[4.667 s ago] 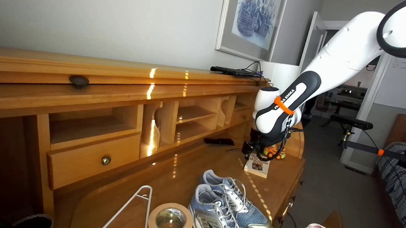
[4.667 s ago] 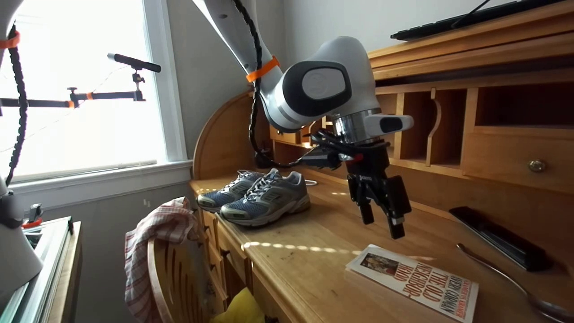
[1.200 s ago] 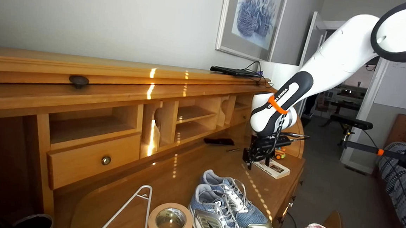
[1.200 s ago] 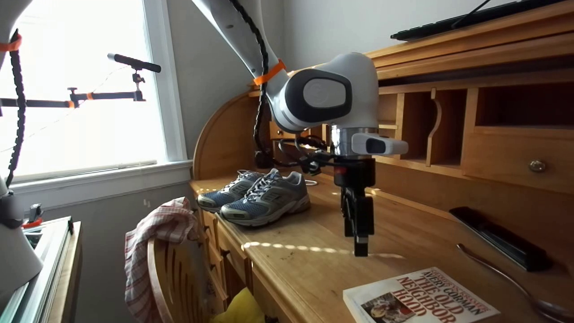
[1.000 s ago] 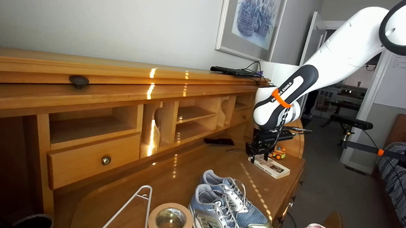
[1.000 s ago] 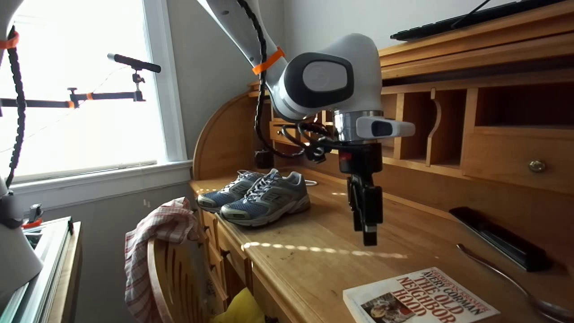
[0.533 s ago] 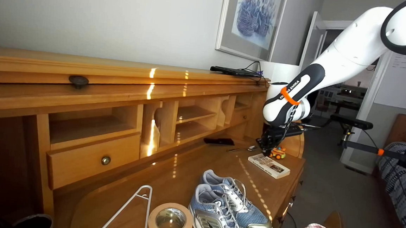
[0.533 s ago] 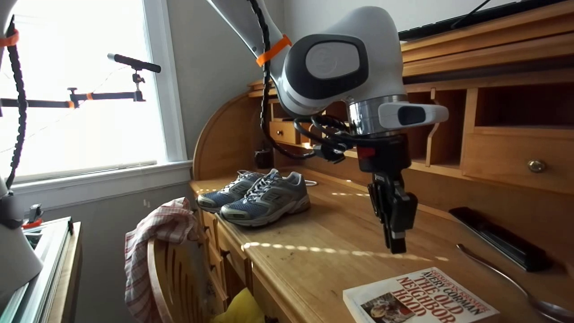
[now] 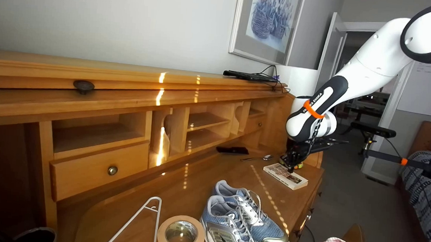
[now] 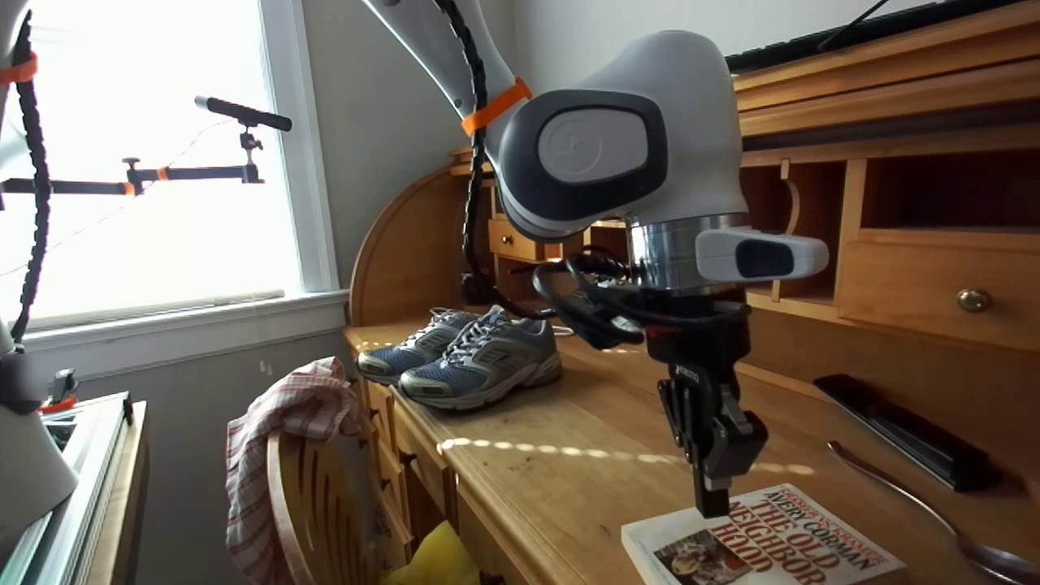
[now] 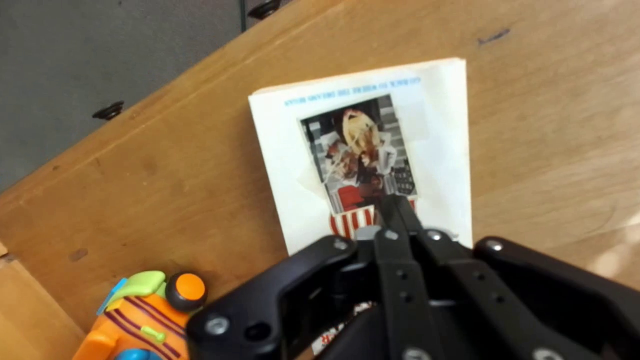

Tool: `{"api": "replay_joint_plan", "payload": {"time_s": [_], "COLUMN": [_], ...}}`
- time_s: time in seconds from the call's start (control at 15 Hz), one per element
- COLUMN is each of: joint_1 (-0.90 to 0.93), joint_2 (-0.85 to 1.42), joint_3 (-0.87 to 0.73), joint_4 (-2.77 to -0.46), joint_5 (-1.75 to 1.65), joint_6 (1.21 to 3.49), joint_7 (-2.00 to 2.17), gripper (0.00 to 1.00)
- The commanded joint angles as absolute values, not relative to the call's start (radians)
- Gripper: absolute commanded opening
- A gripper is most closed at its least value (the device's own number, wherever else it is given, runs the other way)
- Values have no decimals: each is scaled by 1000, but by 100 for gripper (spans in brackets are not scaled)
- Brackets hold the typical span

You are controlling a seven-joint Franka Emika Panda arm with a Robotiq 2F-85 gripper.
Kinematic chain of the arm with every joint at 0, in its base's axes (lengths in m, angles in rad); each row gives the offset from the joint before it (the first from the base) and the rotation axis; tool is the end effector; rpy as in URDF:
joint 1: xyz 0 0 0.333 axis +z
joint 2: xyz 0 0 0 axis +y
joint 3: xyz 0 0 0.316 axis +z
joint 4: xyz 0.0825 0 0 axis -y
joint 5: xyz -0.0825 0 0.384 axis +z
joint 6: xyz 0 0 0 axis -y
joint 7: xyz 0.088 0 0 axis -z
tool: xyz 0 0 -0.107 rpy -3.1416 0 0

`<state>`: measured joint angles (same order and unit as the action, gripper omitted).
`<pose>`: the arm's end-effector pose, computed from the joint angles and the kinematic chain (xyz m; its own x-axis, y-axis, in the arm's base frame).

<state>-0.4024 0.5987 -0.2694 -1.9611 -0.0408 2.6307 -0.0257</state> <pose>0.4929 -0.3836 0.1837 0.8486 -0.5235 0.0766 -0.5284 -0.8309 0.1746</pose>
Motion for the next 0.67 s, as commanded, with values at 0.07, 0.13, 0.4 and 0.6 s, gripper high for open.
{"api": "replay_joint_plan", "payload": {"time_s": [0.07, 0.13, 0.4, 0.6], "joint_1": [-440, -447, -459, -469], "joint_2": [598, 598, 607, 610], "joint_3": [-240, -236, -238, -234], "joint_4": [-2009, -2016, -2036, -2045], "joint_5": [-11, -9, -8, 0], "joint_6": [2671, 2673, 2657, 2632], "joint_7": [-97, -107, -125, -133], "gripper": [0, 0, 0, 0]}}
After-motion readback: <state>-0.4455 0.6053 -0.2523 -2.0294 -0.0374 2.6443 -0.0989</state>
